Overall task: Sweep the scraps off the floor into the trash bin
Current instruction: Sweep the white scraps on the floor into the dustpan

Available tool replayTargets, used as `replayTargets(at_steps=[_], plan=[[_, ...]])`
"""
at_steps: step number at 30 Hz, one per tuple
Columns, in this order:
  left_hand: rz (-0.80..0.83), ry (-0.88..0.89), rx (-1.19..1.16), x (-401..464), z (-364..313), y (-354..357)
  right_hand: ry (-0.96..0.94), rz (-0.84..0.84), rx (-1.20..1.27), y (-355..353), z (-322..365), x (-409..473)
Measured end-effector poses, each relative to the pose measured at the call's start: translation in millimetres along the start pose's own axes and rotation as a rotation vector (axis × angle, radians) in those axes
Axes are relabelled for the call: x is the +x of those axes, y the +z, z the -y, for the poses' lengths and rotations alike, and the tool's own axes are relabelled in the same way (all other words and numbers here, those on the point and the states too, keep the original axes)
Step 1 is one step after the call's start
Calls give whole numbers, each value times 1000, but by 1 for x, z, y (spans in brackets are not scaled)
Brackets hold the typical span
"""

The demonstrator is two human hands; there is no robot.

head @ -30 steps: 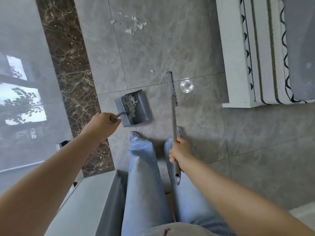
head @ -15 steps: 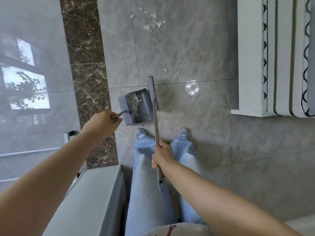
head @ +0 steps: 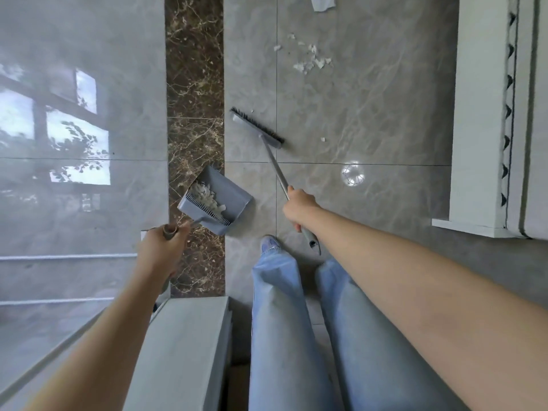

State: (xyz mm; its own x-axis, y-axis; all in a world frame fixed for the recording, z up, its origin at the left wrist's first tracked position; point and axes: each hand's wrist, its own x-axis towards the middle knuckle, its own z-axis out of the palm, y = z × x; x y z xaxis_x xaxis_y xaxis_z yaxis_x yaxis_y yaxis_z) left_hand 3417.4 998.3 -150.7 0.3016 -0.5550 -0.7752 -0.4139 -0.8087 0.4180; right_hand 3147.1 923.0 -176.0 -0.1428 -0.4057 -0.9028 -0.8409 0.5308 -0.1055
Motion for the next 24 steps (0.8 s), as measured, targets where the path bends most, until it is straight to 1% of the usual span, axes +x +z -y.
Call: replayTargets(at_steps=[2, 4, 7, 11, 17, 20, 22, 24], plan=[[-18, -42, -77, 6, 8, -5, -17, 72, -86, 18, 11, -7], [-25, -47, -100, 10, 7, -4, -10, 140, -134, 39, 9, -23], [-68, -36, -77, 8, 2, 0, -18, 214, -58, 65, -6, -61], [-117, 5, 29, 5, -7, 3, -22, 160, 37, 69, -25, -91], [-143, 22, 29, 5, -4, 4, -27, 73, 38, 48, -10, -58], [-133, -2, 14, 5, -1, 3, 25, 103, 119, 49, 1, -33], [-123, -6, 21, 5, -4, 2, 4, 184, 121, 50, 1, -27], [-110, -15, 18, 5, -10, 1, -27, 228, 143, 49, -6, -31]])
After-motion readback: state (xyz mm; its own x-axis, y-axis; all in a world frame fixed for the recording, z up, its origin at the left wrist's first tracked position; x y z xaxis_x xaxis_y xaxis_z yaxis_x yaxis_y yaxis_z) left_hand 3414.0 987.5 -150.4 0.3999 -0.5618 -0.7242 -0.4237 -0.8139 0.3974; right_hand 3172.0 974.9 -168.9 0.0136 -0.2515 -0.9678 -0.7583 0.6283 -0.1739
